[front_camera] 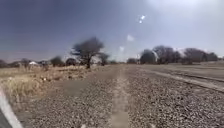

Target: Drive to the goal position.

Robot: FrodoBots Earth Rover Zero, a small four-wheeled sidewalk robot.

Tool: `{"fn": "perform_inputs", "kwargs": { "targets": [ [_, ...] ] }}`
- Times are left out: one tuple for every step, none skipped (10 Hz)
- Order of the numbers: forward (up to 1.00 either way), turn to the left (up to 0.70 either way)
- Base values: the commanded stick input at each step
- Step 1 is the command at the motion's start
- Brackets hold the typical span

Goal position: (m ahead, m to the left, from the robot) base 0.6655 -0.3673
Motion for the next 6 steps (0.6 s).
{"fn": "perform_inputs", "kwargs": {
  "targets": [
    [0.7,0.0],
    [0.7,0.0],
    [0.7,0.0],
    [0.7,0.0],
    [0.7,0.0],
    [0.7,0.0]
  ]
}}
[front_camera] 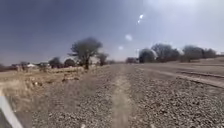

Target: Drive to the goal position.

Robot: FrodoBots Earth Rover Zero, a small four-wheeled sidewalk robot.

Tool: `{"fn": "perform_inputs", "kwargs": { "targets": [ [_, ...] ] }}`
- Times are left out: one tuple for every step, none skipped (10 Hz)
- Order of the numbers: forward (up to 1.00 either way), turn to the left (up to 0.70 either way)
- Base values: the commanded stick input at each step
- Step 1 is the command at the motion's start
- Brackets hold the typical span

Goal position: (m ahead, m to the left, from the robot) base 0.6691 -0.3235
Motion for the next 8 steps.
{"fn": "perform_inputs", "kwargs": {
  "targets": [
    [0.7,0.0],
    [0.7,0.0],
    [0.7,0.0],
    [0.7,0.0],
    [0.7,0.0],
    [0.7,0.0],
    [0.7,0.0],
    [0.7,0.0]
  ]
}}
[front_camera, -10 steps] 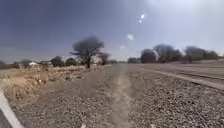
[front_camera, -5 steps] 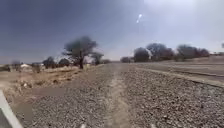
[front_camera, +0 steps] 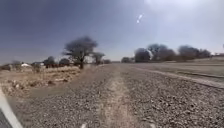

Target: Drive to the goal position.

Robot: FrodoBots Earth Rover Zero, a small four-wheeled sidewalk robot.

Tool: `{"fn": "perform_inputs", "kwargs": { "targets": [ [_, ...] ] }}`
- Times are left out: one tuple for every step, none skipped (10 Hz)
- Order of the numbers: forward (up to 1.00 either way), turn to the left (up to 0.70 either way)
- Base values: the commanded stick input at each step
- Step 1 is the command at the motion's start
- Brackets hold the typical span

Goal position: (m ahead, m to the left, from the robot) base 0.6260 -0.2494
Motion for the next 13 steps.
{"fn": "perform_inputs", "kwargs": {
  "targets": [
    [0.7,0.0],
    [0.7,0.0],
    [0.7,0.0],
    [0.7,-0.12],
    [0.7,-0.32],
    [0.7,-0.21],
    [0.7,-0.03],
    [0.7,0.0],
    [0.7,0.0],
    [0.7,0.0],
    [0.7,0.0],
    [0.7,0.0],
    [0.7,0.0]
  ]
}}
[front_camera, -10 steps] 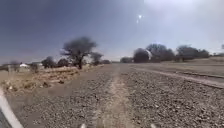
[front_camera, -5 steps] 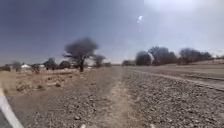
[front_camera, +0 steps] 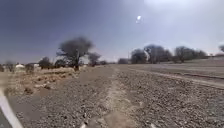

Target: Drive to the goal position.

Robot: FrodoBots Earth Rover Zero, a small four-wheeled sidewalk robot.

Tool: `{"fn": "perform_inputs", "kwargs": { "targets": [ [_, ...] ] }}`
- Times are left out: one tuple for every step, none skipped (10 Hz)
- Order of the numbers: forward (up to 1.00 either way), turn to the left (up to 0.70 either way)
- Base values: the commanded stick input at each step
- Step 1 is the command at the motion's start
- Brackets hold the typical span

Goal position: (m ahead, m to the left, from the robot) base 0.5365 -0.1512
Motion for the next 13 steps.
{"fn": "perform_inputs", "kwargs": {
  "targets": [
    [0.7,0.0],
    [0.7,0.0],
    [0.7,0.0],
    [0.7,0.0],
    [0.7,0.0],
    [0.7,0.0],
    [0.7,0.0],
    [0.7,0.0],
    [0.7,0.0],
    [0.7,0.0],
    [0.7,0.0],
    [0.7,0.0],
    [0.7,0.0]
  ]
}}
